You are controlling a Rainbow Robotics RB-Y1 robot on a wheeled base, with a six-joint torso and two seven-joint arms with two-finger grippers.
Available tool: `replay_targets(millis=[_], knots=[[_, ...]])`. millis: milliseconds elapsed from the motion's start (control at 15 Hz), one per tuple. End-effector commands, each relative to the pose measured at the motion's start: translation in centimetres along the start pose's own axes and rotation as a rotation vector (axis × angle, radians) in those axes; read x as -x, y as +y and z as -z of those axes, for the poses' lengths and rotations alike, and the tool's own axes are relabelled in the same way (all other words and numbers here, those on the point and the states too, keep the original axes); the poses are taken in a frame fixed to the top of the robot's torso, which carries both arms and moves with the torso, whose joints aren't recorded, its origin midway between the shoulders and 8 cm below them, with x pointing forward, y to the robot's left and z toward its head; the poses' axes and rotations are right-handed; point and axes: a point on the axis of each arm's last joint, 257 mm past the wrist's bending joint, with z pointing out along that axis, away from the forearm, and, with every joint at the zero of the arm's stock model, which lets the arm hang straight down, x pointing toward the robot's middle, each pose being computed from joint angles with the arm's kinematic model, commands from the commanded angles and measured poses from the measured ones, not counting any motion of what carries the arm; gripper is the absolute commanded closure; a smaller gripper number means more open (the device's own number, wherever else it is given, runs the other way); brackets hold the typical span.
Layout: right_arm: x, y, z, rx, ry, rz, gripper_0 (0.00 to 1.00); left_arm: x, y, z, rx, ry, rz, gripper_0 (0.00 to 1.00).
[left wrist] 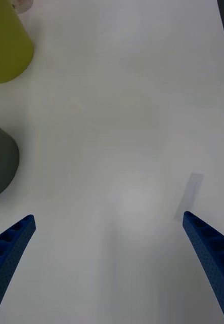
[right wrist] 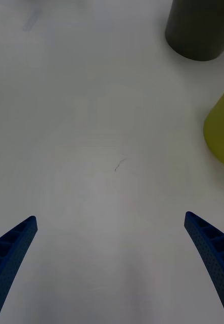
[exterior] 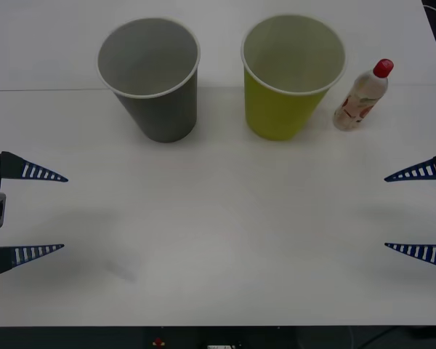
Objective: Put the can into the green bin and the plastic bottle into the gray bin
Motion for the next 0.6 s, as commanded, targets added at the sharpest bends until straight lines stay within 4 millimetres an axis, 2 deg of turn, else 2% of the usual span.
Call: replay_targets(millis=[67, 133, 200, 333, 600], knots=[[0.0, 0.0, 0.0, 0.000, 0.000, 0.000, 0.00, 0.0, 0.0, 0.0, 0.000, 0.000, 0.000, 0.00], [0.0, 0.0, 0.0, 0.000, 0.000, 0.000, 0.00, 0.0, 0.0, 0.0, 0.000, 0.000, 0.000, 0.00], [-0.3, 1.5, -0.5, 0.018, -0.018, -0.042, 0.00, 0.0, 0.0, 0.0, 0.000, 0.000, 0.000, 0.00], [0.7, 1.3, -0.3, 0.003, -0.047, -0.044, 0.00, 0.0, 0.0, 0.0, 0.000, 0.000, 0.000, 0.00], [1.2, 0.9, -0.5, -0.069, -0.069, -0.078, 0.00, 0.0, 0.0, 0.0, 0.000, 0.000, 0.000, 0.00]])
